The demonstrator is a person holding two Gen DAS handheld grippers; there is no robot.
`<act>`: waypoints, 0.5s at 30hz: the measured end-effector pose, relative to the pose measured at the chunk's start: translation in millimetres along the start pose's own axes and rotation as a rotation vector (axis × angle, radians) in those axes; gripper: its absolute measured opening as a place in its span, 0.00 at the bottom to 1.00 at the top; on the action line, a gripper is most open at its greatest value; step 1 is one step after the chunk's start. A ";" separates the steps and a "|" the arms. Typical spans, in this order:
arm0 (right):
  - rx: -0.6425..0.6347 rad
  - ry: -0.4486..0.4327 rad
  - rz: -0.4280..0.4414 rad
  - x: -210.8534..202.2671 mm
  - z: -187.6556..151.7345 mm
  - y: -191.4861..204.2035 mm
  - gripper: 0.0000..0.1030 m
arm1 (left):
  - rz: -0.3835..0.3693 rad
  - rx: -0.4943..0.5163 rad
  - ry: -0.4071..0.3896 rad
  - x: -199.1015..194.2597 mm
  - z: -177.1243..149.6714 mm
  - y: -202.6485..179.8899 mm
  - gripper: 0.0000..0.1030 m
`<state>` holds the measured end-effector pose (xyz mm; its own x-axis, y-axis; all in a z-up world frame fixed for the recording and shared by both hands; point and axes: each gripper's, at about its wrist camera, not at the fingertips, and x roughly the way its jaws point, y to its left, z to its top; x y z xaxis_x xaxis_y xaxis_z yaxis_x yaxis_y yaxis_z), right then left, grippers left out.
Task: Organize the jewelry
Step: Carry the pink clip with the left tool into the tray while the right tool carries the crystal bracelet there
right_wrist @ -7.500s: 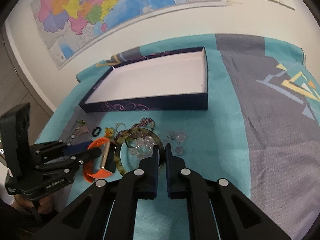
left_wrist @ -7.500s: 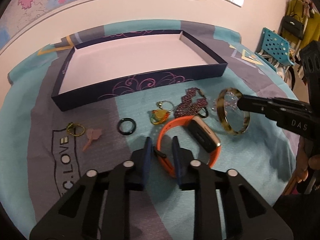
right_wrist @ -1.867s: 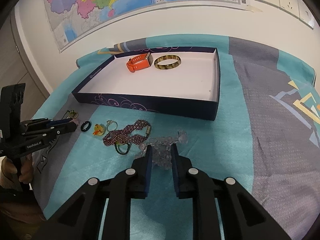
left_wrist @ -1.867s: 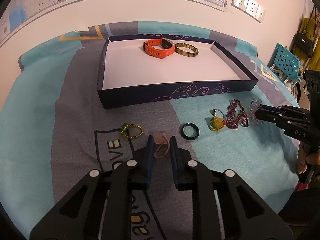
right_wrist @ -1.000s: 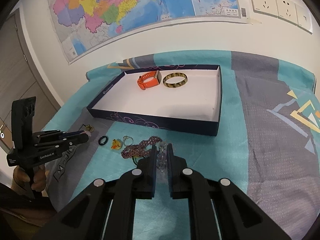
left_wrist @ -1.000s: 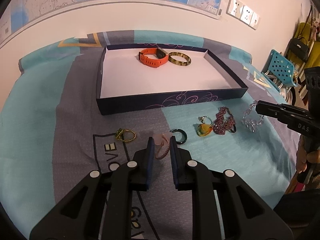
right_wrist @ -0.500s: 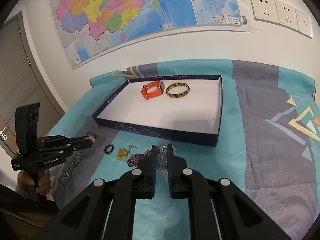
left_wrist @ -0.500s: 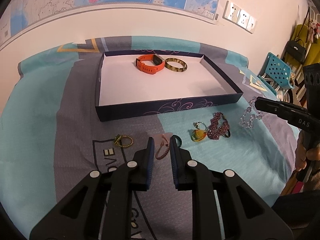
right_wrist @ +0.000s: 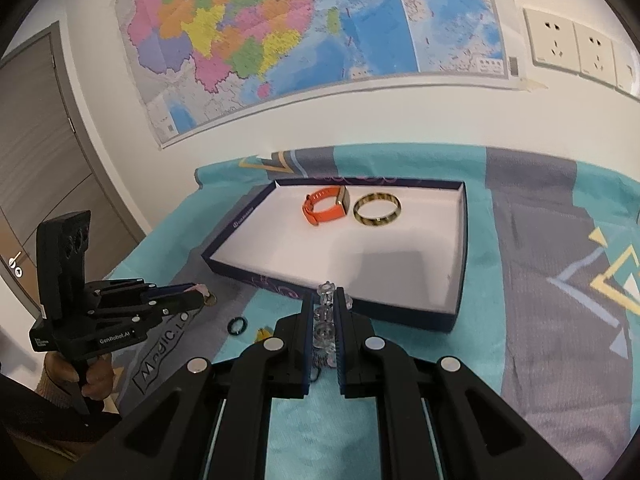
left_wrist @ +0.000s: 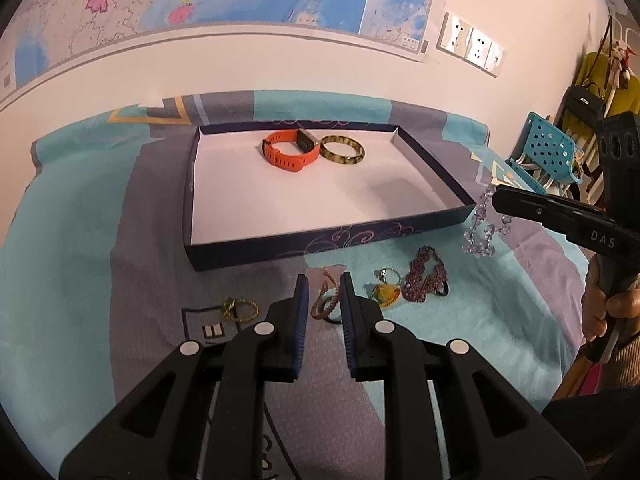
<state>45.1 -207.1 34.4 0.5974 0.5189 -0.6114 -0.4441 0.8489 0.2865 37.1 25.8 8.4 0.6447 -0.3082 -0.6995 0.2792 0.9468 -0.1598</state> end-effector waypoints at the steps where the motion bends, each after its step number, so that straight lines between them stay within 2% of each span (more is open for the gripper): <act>1: -0.005 -0.003 0.003 0.3 2.7 0.6 0.08 | -0.002 0.000 -0.001 0.4 1.7 0.2 0.16; 15: -0.039 -0.031 0.010 13.8 37.2 -0.8 0.08 | 0.003 0.024 -0.025 6.9 26.7 -0.6 0.16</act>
<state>78.5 -196.9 53.1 0.6134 0.5304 -0.5852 -0.4754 0.8396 0.2627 60.4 20.6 22.2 0.6633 -0.3076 -0.6822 0.2942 0.9454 -0.1403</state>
